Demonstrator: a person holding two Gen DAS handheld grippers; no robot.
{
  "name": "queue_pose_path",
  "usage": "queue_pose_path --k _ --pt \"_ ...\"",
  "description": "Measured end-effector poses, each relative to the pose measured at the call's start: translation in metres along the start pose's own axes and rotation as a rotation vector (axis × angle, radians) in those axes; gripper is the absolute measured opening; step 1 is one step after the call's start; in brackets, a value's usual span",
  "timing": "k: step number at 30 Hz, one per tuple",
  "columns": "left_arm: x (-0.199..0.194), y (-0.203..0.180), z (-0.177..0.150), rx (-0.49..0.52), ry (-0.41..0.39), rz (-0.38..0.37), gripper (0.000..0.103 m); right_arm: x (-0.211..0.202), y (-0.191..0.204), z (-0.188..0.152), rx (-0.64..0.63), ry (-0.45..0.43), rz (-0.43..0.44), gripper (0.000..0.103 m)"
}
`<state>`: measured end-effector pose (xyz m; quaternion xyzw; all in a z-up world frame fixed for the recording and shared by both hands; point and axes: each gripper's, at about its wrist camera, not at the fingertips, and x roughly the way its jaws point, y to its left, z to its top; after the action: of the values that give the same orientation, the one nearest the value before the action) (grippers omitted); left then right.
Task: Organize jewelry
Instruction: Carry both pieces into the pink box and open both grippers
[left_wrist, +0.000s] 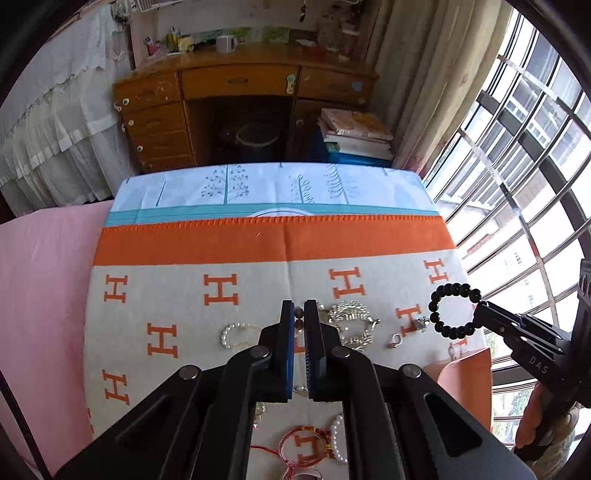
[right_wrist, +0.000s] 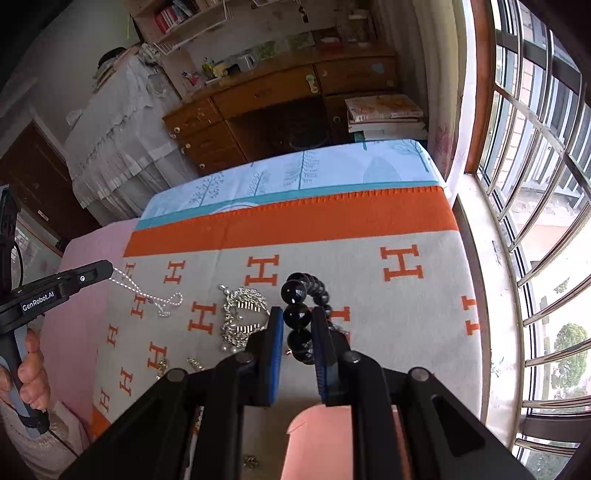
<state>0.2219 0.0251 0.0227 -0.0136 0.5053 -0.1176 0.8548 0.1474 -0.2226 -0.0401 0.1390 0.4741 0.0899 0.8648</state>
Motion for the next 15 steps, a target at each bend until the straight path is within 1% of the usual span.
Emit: queue_pose_path --k 5,9,12,15 --pt "-0.053 -0.029 -0.012 0.04 -0.072 -0.053 0.003 -0.046 -0.007 -0.012 0.029 -0.083 0.039 0.015" --pt "-0.084 -0.06 -0.024 0.088 -0.11 -0.106 0.003 -0.079 -0.015 -0.03 0.04 -0.129 0.059 0.015" --pt "-0.101 -0.084 -0.034 0.124 -0.135 -0.153 0.003 -0.094 -0.023 -0.048 0.039 -0.142 0.056 0.015" --pt "-0.113 -0.109 -0.044 0.169 -0.155 -0.198 0.003 -0.1 -0.029 -0.07 0.032 -0.128 0.041 0.015"
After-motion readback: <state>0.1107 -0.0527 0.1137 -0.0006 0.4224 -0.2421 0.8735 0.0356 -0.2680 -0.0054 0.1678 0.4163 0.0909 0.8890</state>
